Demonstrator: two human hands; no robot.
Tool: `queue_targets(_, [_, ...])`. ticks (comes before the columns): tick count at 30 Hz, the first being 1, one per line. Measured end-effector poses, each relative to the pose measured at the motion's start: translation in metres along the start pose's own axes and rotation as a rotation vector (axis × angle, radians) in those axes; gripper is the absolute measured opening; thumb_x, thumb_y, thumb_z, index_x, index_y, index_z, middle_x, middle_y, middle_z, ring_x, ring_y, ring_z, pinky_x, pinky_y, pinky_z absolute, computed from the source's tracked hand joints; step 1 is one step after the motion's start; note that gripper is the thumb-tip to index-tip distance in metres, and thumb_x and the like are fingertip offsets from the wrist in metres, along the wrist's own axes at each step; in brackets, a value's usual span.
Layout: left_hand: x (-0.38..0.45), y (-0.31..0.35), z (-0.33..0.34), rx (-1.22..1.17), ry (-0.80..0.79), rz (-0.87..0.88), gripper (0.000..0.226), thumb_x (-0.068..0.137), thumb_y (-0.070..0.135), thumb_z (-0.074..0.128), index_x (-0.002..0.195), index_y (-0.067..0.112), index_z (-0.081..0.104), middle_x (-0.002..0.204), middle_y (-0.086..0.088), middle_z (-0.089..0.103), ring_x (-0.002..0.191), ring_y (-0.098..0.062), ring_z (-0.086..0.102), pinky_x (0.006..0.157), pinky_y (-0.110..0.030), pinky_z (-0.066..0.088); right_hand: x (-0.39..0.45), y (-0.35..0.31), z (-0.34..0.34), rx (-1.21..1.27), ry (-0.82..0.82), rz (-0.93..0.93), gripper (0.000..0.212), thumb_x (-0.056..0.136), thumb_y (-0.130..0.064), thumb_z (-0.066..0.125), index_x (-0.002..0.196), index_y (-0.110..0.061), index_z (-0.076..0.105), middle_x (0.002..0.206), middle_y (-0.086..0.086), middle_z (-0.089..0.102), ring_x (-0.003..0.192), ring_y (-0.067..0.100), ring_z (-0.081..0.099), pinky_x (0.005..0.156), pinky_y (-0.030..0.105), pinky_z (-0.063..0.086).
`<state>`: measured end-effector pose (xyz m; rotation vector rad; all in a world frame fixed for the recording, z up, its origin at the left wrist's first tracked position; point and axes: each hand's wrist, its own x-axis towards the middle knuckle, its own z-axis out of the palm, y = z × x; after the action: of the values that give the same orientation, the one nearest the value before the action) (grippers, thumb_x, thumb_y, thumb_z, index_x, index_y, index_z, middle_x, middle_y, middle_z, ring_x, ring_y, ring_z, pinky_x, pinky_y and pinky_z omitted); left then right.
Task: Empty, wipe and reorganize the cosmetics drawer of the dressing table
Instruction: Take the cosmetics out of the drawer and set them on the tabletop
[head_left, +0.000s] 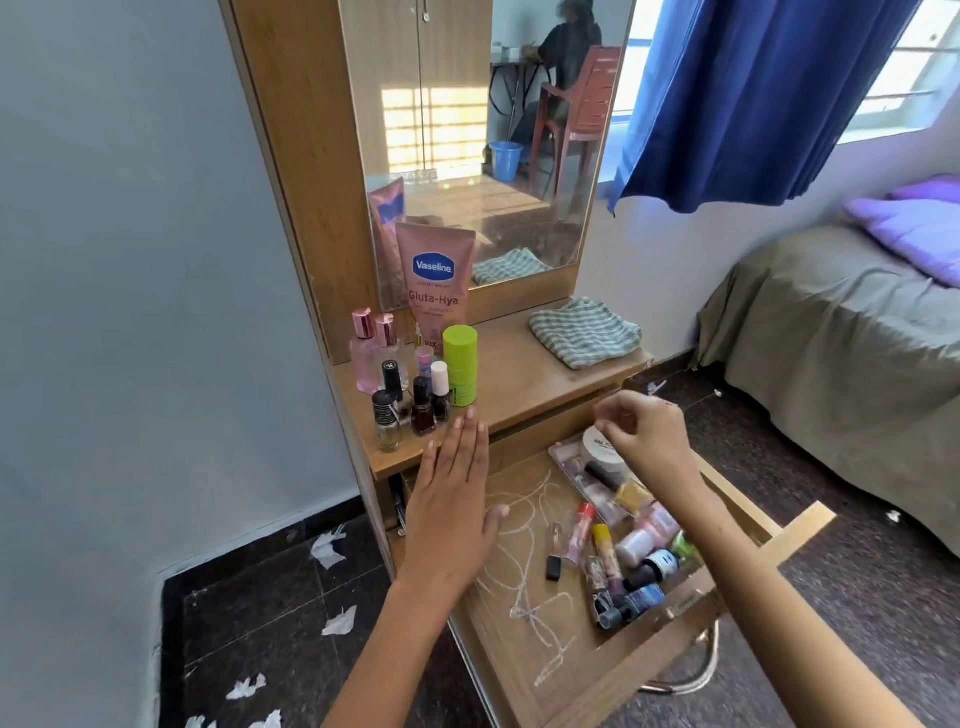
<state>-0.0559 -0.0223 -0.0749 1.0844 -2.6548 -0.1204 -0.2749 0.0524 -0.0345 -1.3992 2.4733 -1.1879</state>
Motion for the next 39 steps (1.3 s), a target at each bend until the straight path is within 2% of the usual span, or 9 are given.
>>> queue_targets(5, [0.0,-0.001,0.001,0.009,0.013,0.008,0.092,0.095,0.049,0.04,0.142,0.016,-0.033,0.146,0.0,-0.045,0.135,-0.012,-0.039,0.111,-0.033,-0.024,0.003,0.026,0.009,-0.439,-0.279,0.126,0.042,0.082,-0.024,0.07,0.12,-0.01,0.057,0.119,0.013,0.06,0.11,0.028,0.057,0.09,0.037,0.046])
queue_targets(13, [-0.001,0.0,0.0,0.012,0.02,0.008,0.09,0.095,0.048,0.04,0.144,0.015,-0.029,0.148,0.0,-0.042,0.135,-0.011,-0.039,0.11,-0.033,-0.024,0.003,0.013,0.046,-0.551,-0.296,0.236,0.046,0.088,-0.035,0.062,0.118,-0.004,0.047,0.12,0.021,0.051,0.114,0.037,0.044,0.085,0.042,0.045])
queue_targets(17, [-0.001,-0.001,0.0,0.009,0.02,0.01,0.09,0.095,0.047,0.04,0.144,0.015,-0.028,0.148,0.0,-0.041,0.135,-0.011,-0.038,0.112,-0.034,-0.022,-0.004,-0.002,0.057,-0.567,-0.306,0.142,0.045,0.087,-0.037,0.061,0.115,-0.004,0.049,0.118,0.019,0.051,0.112,0.036,0.049,0.082,0.04,0.046])
queue_targets(23, [0.0,0.0,0.001,0.016,0.031,0.002,0.086,0.097,0.04,0.041,0.147,0.015,-0.024,0.151,0.0,-0.037,0.138,-0.012,-0.034,0.114,-0.034,-0.018,-0.034,-0.032,0.071,-0.453,-0.483,-0.154,0.051,0.077,-0.052,0.066,0.108,-0.013,0.052,0.105,0.009,0.057,0.096,0.027,0.057,0.072,0.035,0.046])
queue_targets(28, [0.001,0.0,0.002,0.028,0.031,0.005,0.085,0.097,0.038,0.041,0.147,0.014,-0.024,0.152,-0.001,-0.035,0.139,-0.013,-0.033,0.114,-0.034,-0.018,-0.05,-0.041,0.085,-0.471,-0.636,-0.285,0.054,0.073,-0.039,0.076,0.113,-0.009,0.055,0.111,0.012,0.057,0.099,0.031,0.059,0.071,0.031,0.044])
queue_targets(31, [0.001,0.0,0.002,0.035,0.021,0.008,0.085,0.097,0.039,0.04,0.146,0.014,-0.025,0.152,-0.001,-0.035,0.139,-0.014,-0.033,0.114,-0.034,-0.017,-0.043,-0.042,0.077,-0.468,-0.691,-0.324,0.051,0.072,-0.042,0.078,0.11,-0.014,0.06,0.11,0.007,0.061,0.1,0.026,0.06,0.075,0.032,0.047])
queue_targets(33, [0.001,0.0,0.002,0.03,0.021,0.014,0.083,0.098,0.038,0.039,0.147,0.014,-0.024,0.153,-0.001,-0.034,0.139,-0.014,-0.032,0.115,-0.035,-0.016,-0.035,-0.037,0.067,-0.441,-0.644,-0.255,0.043,0.076,-0.041,0.075,0.112,-0.019,0.063,0.112,0.002,0.064,0.103,0.021,0.061,0.082,0.034,0.053])
queue_targets(36, [0.0,0.0,0.0,0.034,0.024,0.012,0.081,0.098,0.035,0.038,0.148,0.014,-0.022,0.154,-0.002,-0.032,0.14,-0.015,-0.03,0.116,-0.035,-0.015,-0.025,-0.016,0.044,-0.55,-0.407,-0.088,0.029,0.083,-0.031,0.067,0.109,-0.018,0.06,0.111,0.002,0.062,0.105,0.024,0.062,0.076,0.032,0.049])
queue_targets(39, [0.0,0.001,-0.001,0.049,0.028,0.008,0.08,0.098,0.034,0.037,0.148,0.013,-0.022,0.154,-0.003,-0.032,0.14,-0.016,-0.03,0.116,-0.036,-0.015,-0.02,0.008,0.024,-0.763,-0.468,0.045,0.036,0.086,-0.026,0.066,0.12,-0.018,0.055,0.118,0.006,0.062,0.11,0.028,0.061,0.085,0.037,0.05])
